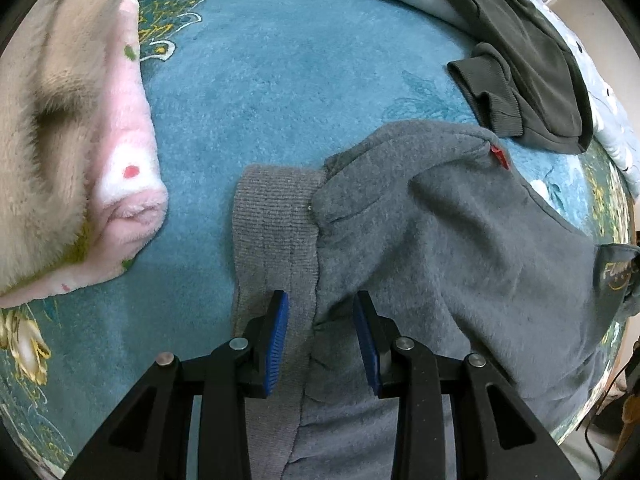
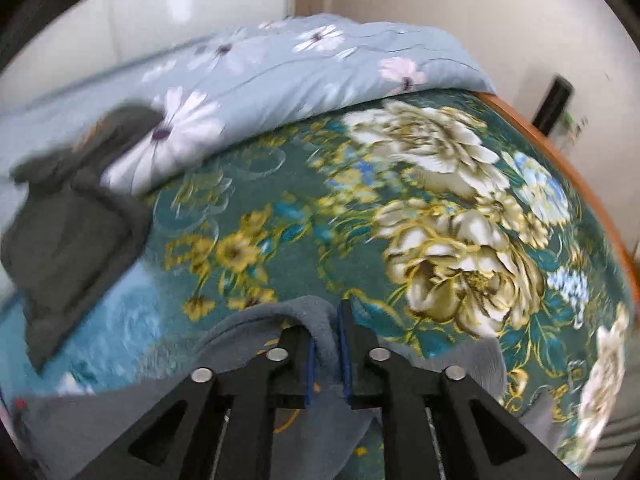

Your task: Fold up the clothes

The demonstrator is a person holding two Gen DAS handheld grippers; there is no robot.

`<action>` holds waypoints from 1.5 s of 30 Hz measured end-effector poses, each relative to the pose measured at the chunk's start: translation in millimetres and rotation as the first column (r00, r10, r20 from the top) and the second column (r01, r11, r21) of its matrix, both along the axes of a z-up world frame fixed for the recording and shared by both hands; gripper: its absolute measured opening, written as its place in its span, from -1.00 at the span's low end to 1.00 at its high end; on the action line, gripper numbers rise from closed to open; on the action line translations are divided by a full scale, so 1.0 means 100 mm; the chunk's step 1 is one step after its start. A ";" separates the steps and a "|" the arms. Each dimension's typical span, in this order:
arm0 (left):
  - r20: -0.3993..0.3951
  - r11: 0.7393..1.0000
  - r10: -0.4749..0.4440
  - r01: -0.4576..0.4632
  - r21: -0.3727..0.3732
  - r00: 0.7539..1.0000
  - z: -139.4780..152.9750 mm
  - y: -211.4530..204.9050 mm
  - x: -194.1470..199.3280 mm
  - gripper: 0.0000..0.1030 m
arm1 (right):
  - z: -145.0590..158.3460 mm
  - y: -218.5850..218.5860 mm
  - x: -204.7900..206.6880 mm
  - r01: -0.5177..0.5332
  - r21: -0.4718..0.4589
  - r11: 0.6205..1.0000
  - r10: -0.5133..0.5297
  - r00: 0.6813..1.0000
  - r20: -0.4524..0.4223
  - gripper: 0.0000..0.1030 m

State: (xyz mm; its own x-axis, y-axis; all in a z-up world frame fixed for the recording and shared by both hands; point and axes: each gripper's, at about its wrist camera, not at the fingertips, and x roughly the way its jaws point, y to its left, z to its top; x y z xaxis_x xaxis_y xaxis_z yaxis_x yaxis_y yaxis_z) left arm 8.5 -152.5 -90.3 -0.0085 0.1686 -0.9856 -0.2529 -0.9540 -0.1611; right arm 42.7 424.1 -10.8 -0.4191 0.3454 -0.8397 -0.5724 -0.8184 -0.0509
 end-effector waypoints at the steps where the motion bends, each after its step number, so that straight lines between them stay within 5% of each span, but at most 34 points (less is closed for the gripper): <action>1: -0.001 1.000 -0.001 0.001 -0.004 1.000 -0.01 0.01 0.00 -0.33 | 0.04 0.11 0.06 0.017 -0.004 1.000 -0.017 1.000 -0.022 -0.41; 4: -0.005 1.000 -0.007 0.007 -0.020 1.000 -0.02 0.06 0.00 -0.32 | 0.11 0.41 0.17 0.046 0.000 0.999 -0.046 0.998 -0.044 -0.08; 11: -0.014 0.998 -0.020 0.019 -0.058 1.000 -0.03 0.19 0.03 -0.18 | 0.23 0.68 0.26 -0.020 -0.017 1.000 0.019 0.997 -0.078 -0.07; 14: -0.011 0.998 0.007 -0.007 -0.055 1.000 -0.02 0.20 0.03 -0.18 | 0.15 0.90 0.52 0.050 -0.162 0.986 -0.076 0.985 -0.157 -0.07; 15: -0.011 0.999 0.011 -0.012 -0.053 1.000 -0.02 0.20 0.02 -0.18 | 0.05 1.02 0.65 0.100 -0.264 0.959 -0.150 0.973 -0.177 -0.07; 18: -0.009 0.999 0.015 -0.016 -0.051 1.000 -0.02 0.21 0.02 -0.18 | -0.40 1.31 1.07 0.223 -0.574 0.788 -0.391 0.901 -0.187 -0.05; 21: -0.010 0.998 0.006 -0.007 -0.059 1.000 -0.02 0.23 0.03 -0.18 | -0.81 1.35 1.34 0.225 -0.750 0.622 -0.516 0.838 -0.177 -0.05; 26: -0.015 0.997 0.001 -0.002 -0.074 1.000 -0.02 0.28 0.05 -0.18 | -1.12 1.21 1.32 0.211 -0.832 0.513 -0.551 0.824 -0.131 -0.10; 28: -0.018 0.997 0.000 -0.002 -0.078 1.000 -0.02 0.29 0.06 -0.18 | -1.18 1.16 1.28 0.198 -0.846 0.496 -0.554 0.822 -0.132 -0.10; 31: -0.024 0.996 -0.001 -0.001 -0.086 1.000 -0.03 0.32 0.08 -0.17 | -1.20 1.14 1.23 0.189 -0.850 0.491 -0.555 0.820 -0.138 -0.28; 34: -0.028 0.995 -0.004 0.001 -0.100 1.000 -0.03 0.35 0.08 -0.17 | -1.17 1.15 1.14 0.190 -0.836 0.515 -0.547 0.823 -0.150 -0.75; 38: -0.030 0.994 -0.033 0.030 -0.109 0.999 -0.04 0.38 0.10 -0.16 | -0.65 1.26 0.98 0.129 -0.695 0.708 -0.427 0.861 -0.276 -0.79; 41: -0.032 0.994 -0.036 0.032 -0.106 0.999 -0.04 0.39 0.12 -0.16 | -0.11 1.46 0.99 0.094 -0.531 0.842 -0.355 0.838 -0.414 -0.80; 45: -0.035 0.993 -0.034 0.030 -0.112 0.999 -0.03 0.41 0.15 -0.16 | -0.24 1.69 1.04 0.178 -0.516 0.838 -0.384 0.864 -0.326 -0.80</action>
State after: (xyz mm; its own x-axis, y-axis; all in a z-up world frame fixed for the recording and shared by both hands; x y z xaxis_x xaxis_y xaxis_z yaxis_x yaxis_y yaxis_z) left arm 23.2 -111.0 -93.8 -0.0416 0.0590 -0.9974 -0.2870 -0.9569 -0.0446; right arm 146.5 593.2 -34.3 -0.6963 0.1241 -0.7070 -0.6639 -0.4857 0.5686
